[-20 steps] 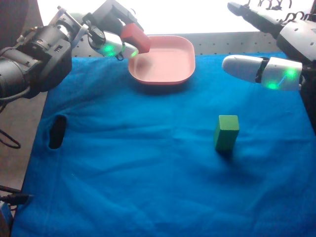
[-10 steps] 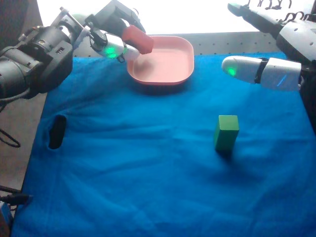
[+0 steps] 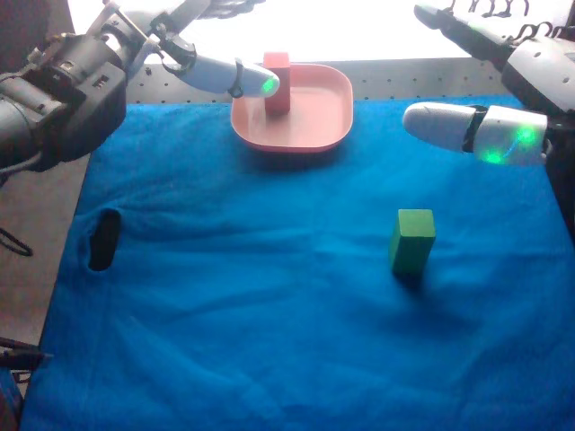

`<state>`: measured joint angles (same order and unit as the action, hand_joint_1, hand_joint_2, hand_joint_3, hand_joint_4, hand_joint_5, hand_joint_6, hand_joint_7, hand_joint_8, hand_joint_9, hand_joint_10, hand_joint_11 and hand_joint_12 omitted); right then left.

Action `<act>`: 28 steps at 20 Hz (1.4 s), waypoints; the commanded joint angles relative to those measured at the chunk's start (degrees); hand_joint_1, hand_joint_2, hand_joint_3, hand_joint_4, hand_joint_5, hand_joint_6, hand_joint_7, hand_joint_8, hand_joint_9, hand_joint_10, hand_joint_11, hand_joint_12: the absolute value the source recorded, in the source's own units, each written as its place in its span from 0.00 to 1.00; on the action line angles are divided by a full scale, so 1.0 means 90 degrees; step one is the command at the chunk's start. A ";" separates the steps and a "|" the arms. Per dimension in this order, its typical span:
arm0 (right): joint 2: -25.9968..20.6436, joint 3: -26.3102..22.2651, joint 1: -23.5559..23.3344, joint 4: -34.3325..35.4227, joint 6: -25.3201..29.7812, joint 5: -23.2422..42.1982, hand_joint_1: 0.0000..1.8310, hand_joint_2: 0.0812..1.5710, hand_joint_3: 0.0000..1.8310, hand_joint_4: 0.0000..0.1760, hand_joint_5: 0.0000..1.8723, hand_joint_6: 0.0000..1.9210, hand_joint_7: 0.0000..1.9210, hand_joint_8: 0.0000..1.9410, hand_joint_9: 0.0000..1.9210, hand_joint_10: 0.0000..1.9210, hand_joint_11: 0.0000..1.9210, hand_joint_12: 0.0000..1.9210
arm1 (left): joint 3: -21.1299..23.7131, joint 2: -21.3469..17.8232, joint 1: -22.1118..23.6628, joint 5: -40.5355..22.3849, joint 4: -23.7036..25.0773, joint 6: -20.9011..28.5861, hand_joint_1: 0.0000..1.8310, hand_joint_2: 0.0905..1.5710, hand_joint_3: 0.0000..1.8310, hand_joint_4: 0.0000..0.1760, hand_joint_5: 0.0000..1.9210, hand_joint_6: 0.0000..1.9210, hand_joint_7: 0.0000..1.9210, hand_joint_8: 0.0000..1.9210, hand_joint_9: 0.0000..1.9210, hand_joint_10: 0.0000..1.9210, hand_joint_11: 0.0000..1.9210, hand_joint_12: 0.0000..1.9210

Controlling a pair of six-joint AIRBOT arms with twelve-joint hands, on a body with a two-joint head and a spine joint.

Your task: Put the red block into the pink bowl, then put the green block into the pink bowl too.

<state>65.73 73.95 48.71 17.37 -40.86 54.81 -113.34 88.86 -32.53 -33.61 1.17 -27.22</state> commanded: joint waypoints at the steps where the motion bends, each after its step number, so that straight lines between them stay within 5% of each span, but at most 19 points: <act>1: 0.0009 0.0008 -0.0090 -0.0015 0.0065 0.0709 0.14 0.55 0.00 0.64 0.05 0.00 0.08 0.00 0.06 0.00 0.00 0.14 | 0.0054 -0.0112 0.0090 -0.0940 -0.0124 0.0042 0.50 0.47 0.00 0.19 0.24 0.00 0.25 0.00 0.24 0.00 0.16 0.08; 2: 0.0009 -0.0025 -0.0089 -0.0015 0.0065 0.0633 0.18 0.55 0.00 0.59 0.04 0.00 0.07 0.00 0.07 0.00 0.00 0.16 | 0.0248 -0.0276 0.0082 -0.1078 -0.0124 0.0021 0.48 0.48 0.00 0.25 0.23 0.00 0.26 0.00 0.25 0.01 0.17 0.09; 3: 0.0010 -0.0070 -0.0086 -0.0015 0.0065 0.0568 0.26 0.53 0.00 0.46 0.05 0.00 0.07 0.00 0.08 0.01 0.01 0.15 | 0.0515 -0.0491 0.0043 -0.1218 -0.0207 -0.0138 0.47 0.49 0.00 0.23 0.25 0.00 0.33 0.01 0.35 0.00 0.17 0.29; 4: 0.0010 -0.0103 -0.0080 -0.0015 0.0065 0.0528 0.26 0.51 0.00 0.63 0.05 0.00 0.08 0.00 0.07 0.00 0.00 0.13 | 0.0695 -0.0633 0.0001 -0.1300 -0.0308 -0.0288 0.48 0.50 0.00 0.01 0.29 0.00 0.40 0.00 0.42 0.01 0.21 0.37; 6: 0.0009 -0.0189 -0.0001 -0.0015 0.0065 0.0461 0.26 0.50 0.00 0.62 0.06 0.00 0.09 0.00 0.07 0.00 0.00 0.14 | 0.1115 -0.0984 -0.0179 -0.1507 -0.0543 -0.0659 0.50 0.51 0.00 0.00 0.30 0.00 0.44 0.00 0.45 0.01 0.21 0.44; 7: 0.0006 -0.0263 0.0058 -0.0015 0.0065 0.0449 0.27 0.49 0.00 0.69 0.05 0.00 0.08 0.00 0.05 0.00 0.00 0.08 | 0.1272 -0.1105 -0.0274 -0.1605 -0.0636 -0.0760 0.54 0.54 0.00 0.00 0.32 0.00 0.48 0.01 0.48 0.02 0.19 0.59; 8: -0.0003 -0.0390 0.0145 -0.0014 0.0065 0.0448 0.29 0.49 0.00 0.62 0.05 0.00 0.08 0.00 0.05 0.00 0.00 0.07 | 0.1405 -0.1220 -0.0403 -0.1721 -0.0726 -0.0829 0.57 0.55 0.00 0.00 0.34 0.00 0.50 0.01 0.50 0.03 0.18 0.66; 10: -0.0046 -0.0584 0.0325 -0.0015 0.0065 0.0449 0.28 0.44 0.00 0.67 0.05 0.00 0.09 0.00 0.07 0.00 0.00 0.16 | 0.1587 -0.1361 -0.0600 -0.1853 -0.0870 -0.0943 0.58 0.57 0.00 0.00 0.34 0.00 0.52 0.01 0.51 0.03 0.22 0.66; 12: -0.0084 -0.0760 0.0482 -0.0013 0.0065 0.0451 0.24 0.44 0.00 0.58 0.05 0.00 0.10 0.00 0.09 0.00 0.00 0.24 | 0.1755 -0.1495 -0.0724 -0.1907 -0.0991 -0.1090 0.58 0.58 0.00 0.00 0.33 0.00 0.53 0.01 0.51 0.03 0.22 0.66; 13: -0.0115 -0.0888 0.0580 -0.0013 0.0064 0.0454 0.22 0.43 0.00 0.36 0.07 0.00 0.11 0.00 0.14 0.01 0.00 0.37 | 0.1835 -0.1550 -0.0791 -0.1952 -0.1056 -0.1169 0.56 0.57 0.00 0.00 0.33 0.00 0.53 0.01 0.49 0.03 0.19 0.67; 16: -0.0122 -0.0983 0.0696 -0.0009 0.0063 0.0457 0.21 0.43 0.00 0.32 0.06 0.00 0.10 0.00 0.14 0.00 0.00 0.39 | 0.1895 -0.1595 -0.0905 -0.2023 -0.1131 -0.1179 0.55 0.55 0.00 0.00 0.33 0.00 0.54 0.01 0.50 0.03 0.18 0.70; 18: -0.0109 -0.1016 0.0729 -0.0007 0.0063 0.0456 0.23 0.40 0.00 0.44 0.08 0.00 0.10 0.00 0.10 0.00 0.00 0.32 | 0.1906 -0.1602 -0.0934 -0.2024 -0.1149 -0.1181 0.57 0.54 0.00 0.00 0.34 0.00 0.54 0.01 0.50 0.04 0.19 0.71; 19: -0.0103 -0.1026 0.0731 -0.0007 0.0063 0.0456 0.24 0.40 0.00 0.22 0.10 0.00 0.14 0.00 0.13 0.00 0.02 0.38 | 0.1914 -0.1607 -0.0945 -0.2025 -0.1157 -0.1183 0.57 0.54 0.00 0.00 0.35 0.00 0.54 0.01 0.50 0.04 0.20 0.68; 21: -0.0078 -0.1026 0.0733 -0.0008 0.0062 0.0455 0.31 0.42 0.00 0.00 0.19 0.00 0.23 0.00 0.23 0.01 0.09 0.47 | 0.1927 -0.1616 -0.0987 -0.2031 -0.1212 -0.1199 0.56 0.53 0.00 0.00 0.35 0.00 0.54 0.00 0.51 0.04 0.22 0.67; 28: -0.0069 -0.1027 0.0925 0.0077 0.0060 0.0453 0.40 0.42 0.00 0.05 0.30 0.00 0.31 0.00 0.29 0.01 0.11 0.57 | 0.2065 -0.1777 -0.1018 -0.2130 -0.1334 -0.1319 0.56 0.56 0.00 0.00 0.34 0.00 0.55 0.00 0.51 0.04 0.16 0.69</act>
<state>64.66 64.66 56.93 16.99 -41.28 55.24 -94.59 73.23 -41.91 -45.34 -9.96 -39.31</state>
